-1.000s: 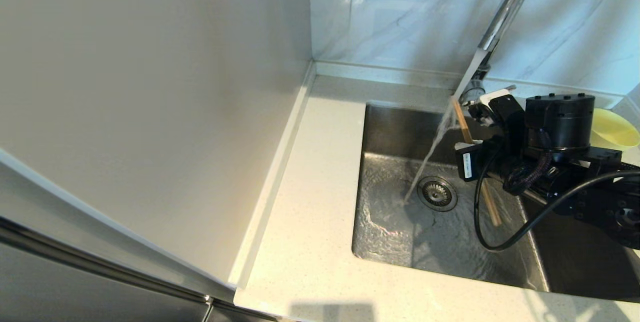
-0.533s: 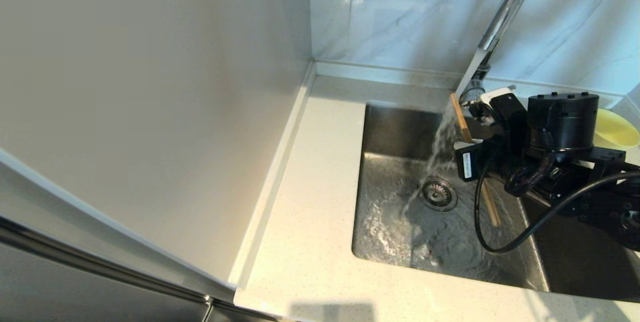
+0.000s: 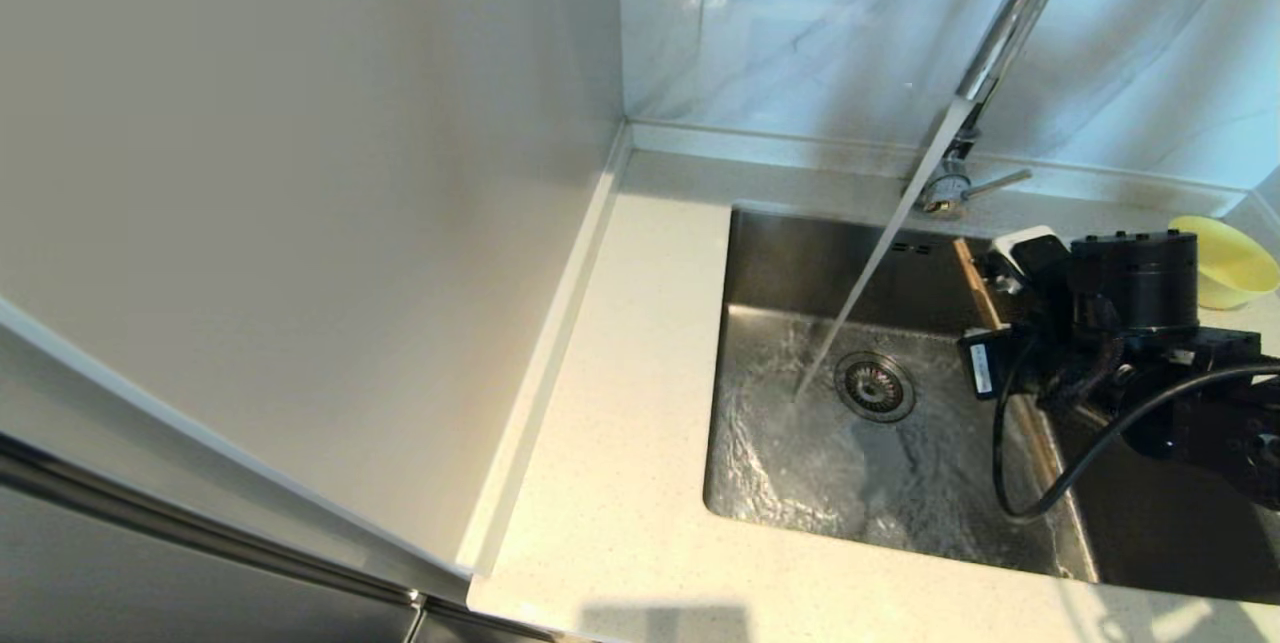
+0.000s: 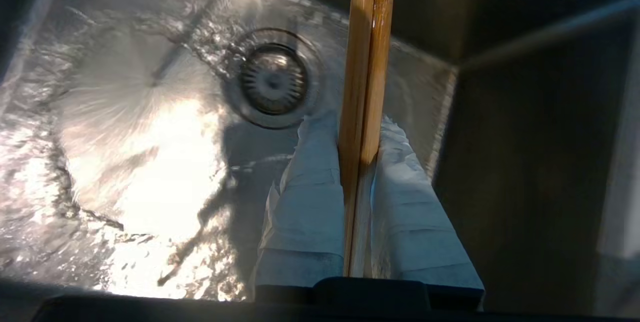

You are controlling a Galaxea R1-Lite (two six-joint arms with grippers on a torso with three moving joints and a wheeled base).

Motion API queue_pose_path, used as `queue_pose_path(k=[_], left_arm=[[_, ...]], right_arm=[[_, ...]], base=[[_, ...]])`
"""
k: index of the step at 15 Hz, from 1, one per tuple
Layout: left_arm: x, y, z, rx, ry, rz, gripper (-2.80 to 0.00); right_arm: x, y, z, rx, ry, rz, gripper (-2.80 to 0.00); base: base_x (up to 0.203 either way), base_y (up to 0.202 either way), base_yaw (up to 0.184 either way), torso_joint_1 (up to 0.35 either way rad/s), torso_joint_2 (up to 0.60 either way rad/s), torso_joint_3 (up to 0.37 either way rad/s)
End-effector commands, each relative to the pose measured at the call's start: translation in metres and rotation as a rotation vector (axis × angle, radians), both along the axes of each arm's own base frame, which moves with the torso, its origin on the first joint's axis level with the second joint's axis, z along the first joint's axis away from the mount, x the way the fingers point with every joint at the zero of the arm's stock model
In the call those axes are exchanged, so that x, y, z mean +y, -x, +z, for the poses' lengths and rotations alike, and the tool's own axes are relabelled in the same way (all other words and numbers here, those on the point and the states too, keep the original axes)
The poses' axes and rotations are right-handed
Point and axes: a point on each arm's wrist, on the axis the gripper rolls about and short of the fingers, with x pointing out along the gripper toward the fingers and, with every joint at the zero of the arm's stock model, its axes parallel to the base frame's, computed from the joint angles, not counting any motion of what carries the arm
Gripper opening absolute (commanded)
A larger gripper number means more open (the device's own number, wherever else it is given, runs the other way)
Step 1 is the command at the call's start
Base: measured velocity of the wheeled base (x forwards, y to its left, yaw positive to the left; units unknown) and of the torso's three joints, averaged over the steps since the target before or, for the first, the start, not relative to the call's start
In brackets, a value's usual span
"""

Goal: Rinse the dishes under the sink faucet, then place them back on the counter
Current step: Rinse the chopsticks

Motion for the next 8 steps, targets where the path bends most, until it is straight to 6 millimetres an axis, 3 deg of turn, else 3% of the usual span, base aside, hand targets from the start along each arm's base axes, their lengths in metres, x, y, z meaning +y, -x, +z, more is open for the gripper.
queue_pose_path(k=[1, 3, 5, 7, 8], left_arm=[[0.000, 0.000, 0.000, 0.000, 0.001, 0.000, -2.80], [0.000, 0.000, 0.000, 0.000, 0.001, 0.000, -2.80], [0.000, 0.000, 0.000, 0.000, 0.001, 0.000, -2.80], [0.000, 0.000, 0.000, 0.000, 0.001, 0.000, -2.80], [0.000, 0.000, 0.000, 0.001, 0.001, 0.000, -2.80]], right_arm=[[-0.021, -0.007, 0.008, -0.021, 0.005, -0.071, -2.80], [-0.041, -0.003, 0.015, 0.022, 0.032, -0.122, -2.80], [-0.047, 0.005, 0.002, 0.082, 0.041, -0.140, -2.80], [-0.052, 0.001, 0.021, 0.033, 0.015, -0.168, -2.80], [-0.057, 0.003, 0.018, 0.083, 0.020, -0.186, -2.80]], base=[[0.000, 0.000, 0.000, 0.000, 0.00, 0.000], [0.000, 0.000, 0.000, 0.000, 0.00, 0.000], [0.000, 0.000, 0.000, 0.000, 0.00, 0.000], [0.000, 0.000, 0.000, 0.000, 0.00, 0.000], [0.000, 0.000, 0.000, 0.000, 0.00, 0.000]])
